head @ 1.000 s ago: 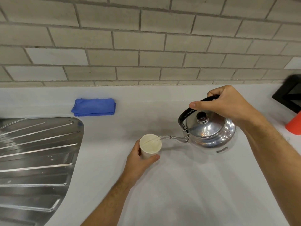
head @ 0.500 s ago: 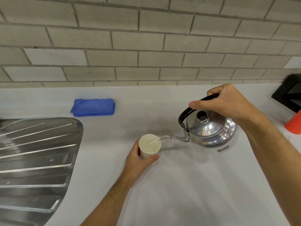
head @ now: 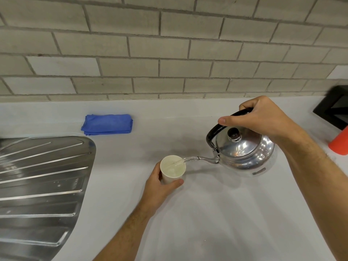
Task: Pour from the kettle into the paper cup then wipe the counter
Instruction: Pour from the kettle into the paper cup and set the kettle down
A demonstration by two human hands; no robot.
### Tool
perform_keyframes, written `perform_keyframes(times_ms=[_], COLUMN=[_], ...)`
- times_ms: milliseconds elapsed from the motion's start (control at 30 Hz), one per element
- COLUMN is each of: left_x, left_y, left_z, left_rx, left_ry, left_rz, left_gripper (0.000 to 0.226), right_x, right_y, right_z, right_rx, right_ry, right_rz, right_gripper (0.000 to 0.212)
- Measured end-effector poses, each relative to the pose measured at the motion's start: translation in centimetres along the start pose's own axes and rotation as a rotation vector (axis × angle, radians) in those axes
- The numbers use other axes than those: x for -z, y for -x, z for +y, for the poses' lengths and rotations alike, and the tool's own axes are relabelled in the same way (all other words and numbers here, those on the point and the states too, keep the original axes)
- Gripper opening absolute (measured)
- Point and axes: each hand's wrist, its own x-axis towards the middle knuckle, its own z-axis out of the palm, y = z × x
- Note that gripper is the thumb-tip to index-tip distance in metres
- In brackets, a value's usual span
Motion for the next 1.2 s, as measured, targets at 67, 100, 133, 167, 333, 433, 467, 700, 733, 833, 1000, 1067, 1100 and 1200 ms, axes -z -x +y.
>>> perform_keyframes(times_ms=[67, 100, 133, 167, 333, 433, 467, 700, 733, 833, 1000, 1067, 1100, 1200], left_x=[0.0, 0.0, 0.0, 0.0, 0.1, 0.0, 0.1, 0.1, 0.1, 0.1, 0.1, 0.1, 0.1, 0.0], left_y=[0.0, 0.0, 0.0, 0.0, -0.1, 0.0, 0.0, 0.0, 0.0, 0.0, -0.2, -0.3, -0.3, -0.4], left_z=[0.0, -0.1, -0.1, -0.1, -0.2, -0.1, -0.1, -0.1, -0.1, -0.3, -0.6, -0.7, -0.7, -0.9], left_rx=[0.000, -0.002, -0.003, -0.003, -0.003, -0.005, -0.005, 0.001, -0.001, 0.000, 0.002, 0.002, 0.003, 0.004], left_ry=[0.004, 0.006, 0.008, 0.009, 0.018, 0.017, 0.019, 0.036, 0.035, 0.035, 0.018, 0.009, 0.003, -0.005], left_rz=[0.002, 0.003, 0.003, 0.004, 0.003, -0.005, -0.004, -0.002, 0.001, 0.008, 0.006, 0.009, 0.011, 0.021], left_gripper=[0.077, 0.077, 0.077, 0.076, 0.074, 0.076, 0.076, 0.075, 0.075, 0.075, 0.074, 0.073, 0.073, 0.072], right_x=[0.0, 0.0, 0.0, 0.0, 0.0, 0.0, 0.0, -0.8, -1.0, -1.4, -2.0, -2.2, -2.3, -2.6], right_y=[0.0, -0.1, -0.1, -0.1, -0.2, -0.5, -0.6, -1.3, -1.4, -2.0, -4.2, -5.7, -6.6, -9.7], right_z=[0.0, 0.0, 0.0, 0.0, 0.5, 1.2, 1.6, 5.4, 5.9, 7.2, 8.7, 9.0, 9.1, 9.6], right_rx=[0.006, 0.008, 0.010, 0.013, 0.022, 0.007, -0.003, -0.128, -0.152, -0.237, -0.368, -0.390, -0.401, -0.431], right_ry=[0.005, 0.004, 0.002, 0.000, -0.010, -0.043, -0.068, -0.314, -0.345, -0.443, -0.674, -0.772, -0.802, -0.852], right_rz=[-0.002, -0.004, -0.003, 0.000, 0.004, 0.008, 0.004, 0.009, 0.018, 0.068, 0.278, 0.368, 0.407, 0.497], right_gripper=[0.056, 0.055, 0.055, 0.056, 0.058, 0.062, 0.063, 0.064, 0.065, 0.065, 0.046, 0.039, 0.035, 0.031])
